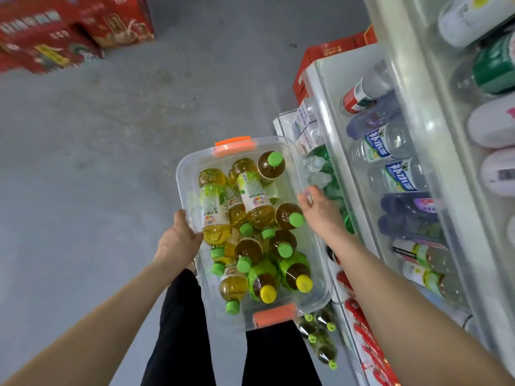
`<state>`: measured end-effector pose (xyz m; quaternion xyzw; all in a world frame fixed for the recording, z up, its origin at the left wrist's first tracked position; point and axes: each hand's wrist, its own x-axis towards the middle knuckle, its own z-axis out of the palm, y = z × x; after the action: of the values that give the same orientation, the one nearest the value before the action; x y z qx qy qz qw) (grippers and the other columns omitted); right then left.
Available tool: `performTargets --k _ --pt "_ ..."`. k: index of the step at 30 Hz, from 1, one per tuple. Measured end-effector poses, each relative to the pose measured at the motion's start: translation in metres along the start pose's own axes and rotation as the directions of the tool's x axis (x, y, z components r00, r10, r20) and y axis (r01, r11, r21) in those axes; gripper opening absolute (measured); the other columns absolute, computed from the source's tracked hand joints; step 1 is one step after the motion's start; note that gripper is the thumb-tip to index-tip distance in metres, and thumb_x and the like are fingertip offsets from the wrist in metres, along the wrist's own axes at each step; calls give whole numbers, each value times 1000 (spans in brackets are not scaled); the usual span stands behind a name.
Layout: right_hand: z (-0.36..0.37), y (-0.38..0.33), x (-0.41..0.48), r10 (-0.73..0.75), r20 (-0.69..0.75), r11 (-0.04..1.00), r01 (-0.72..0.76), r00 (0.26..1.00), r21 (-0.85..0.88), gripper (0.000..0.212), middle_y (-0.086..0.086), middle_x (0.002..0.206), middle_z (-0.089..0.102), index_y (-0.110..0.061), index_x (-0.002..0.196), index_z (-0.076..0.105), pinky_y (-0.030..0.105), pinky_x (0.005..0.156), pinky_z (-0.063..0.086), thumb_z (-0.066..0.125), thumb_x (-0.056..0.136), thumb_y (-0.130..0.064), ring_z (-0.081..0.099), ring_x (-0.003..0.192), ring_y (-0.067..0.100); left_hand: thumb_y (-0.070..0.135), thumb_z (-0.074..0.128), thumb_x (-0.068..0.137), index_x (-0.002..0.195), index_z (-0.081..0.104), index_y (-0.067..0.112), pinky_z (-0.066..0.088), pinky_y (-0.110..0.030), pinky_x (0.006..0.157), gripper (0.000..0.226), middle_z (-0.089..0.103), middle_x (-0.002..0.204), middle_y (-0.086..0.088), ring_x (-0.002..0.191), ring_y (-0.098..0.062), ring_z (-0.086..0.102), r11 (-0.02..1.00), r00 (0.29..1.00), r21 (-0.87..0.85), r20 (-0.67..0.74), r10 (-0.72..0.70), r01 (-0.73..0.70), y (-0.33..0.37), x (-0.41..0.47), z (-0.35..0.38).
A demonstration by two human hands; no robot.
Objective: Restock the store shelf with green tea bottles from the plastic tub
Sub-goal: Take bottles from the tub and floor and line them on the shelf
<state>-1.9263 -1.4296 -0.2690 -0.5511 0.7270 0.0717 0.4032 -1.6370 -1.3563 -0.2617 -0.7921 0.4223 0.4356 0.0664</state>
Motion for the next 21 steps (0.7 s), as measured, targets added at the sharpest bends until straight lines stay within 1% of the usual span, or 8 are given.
performTargets --k 2,7,9,11,13,16,19,21 --pt "2 5 -2 -13 -24 1000 13 1000 -5 32 8 103 64 -16 115 50 41 78 52 37 104 -44 64 92 30 25 60 93 137 31 9 49 -45 83 56 67 102 -18 97 -40 63 1000 999 13 46 10 -11 1 0 -5" --pt "13 18 -24 28 -136 998 -20 990 59 32 14 114 66 -8 119 59 37 81 44 45 103 -32 60 104 33 27 67 89 138 33 3 44 -43 90 64 59 119 -19 110 -38 58 979 988 171 124 88 -109 2 1 -23" --pt "20 19 -38 51 -185 996 -37 981 75 34 18 115 65 -6 126 57 38 83 45 46 103 -29 60 104 34 25 70 87 142 28 3 42 -45 95 72 45 131 -19 117 -38 52 958 982 217 65 179 -189 7 1 -33" --pt "32 19 -56 90 -227 993 -71 970 94 37 20 116 63 -6 134 51 36 80 45 47 102 -23 61 105 35 18 71 86 149 19 4 42 -45 99 83 34 138 -18 121 -37 46 918 930 198 -69 362 -343 14 -2 -44" --pt "45 16 -78 173 -253 982 -149 952 112 45 21 130 57 -7 143 42 38 90 47 47 102 -24 58 117 36 13 73 83 151 23 6 39 -44 107 84 34 140 -18 125 -36 42 805 803 237 -132 582 -544 24 0 -56" --pt "72 11 -105 245 -326 969 -216 913 124 55 17 149 44 -8 151 32 43 106 42 47 102 -29 45 136 33 15 72 84 146 38 10 40 -46 105 70 42 140 -15 124 -37 46 589 645 355 54 762 -726 40 16 -66" --pt "98 14 -120 250 -487 965 -257 837 54 56 25 140 51 2 144 40 47 102 45 55 97 -24 51 128 40 15 62 91 150 32 16 40 -48 107 67 35 151 -10 134 -35 39 347 507 449 307 805 -824 63 38 -60" --pt "114 14 -124 291 -527 952 -294 798 80 58 30 137 51 7 142 41 52 103 47 58 95 -22 52 125 44 9 54 94 154 21 19 39 -49 108 69 22 159 -8 142 -32 28 214 470 512 445 762 -832 77 56 -51"
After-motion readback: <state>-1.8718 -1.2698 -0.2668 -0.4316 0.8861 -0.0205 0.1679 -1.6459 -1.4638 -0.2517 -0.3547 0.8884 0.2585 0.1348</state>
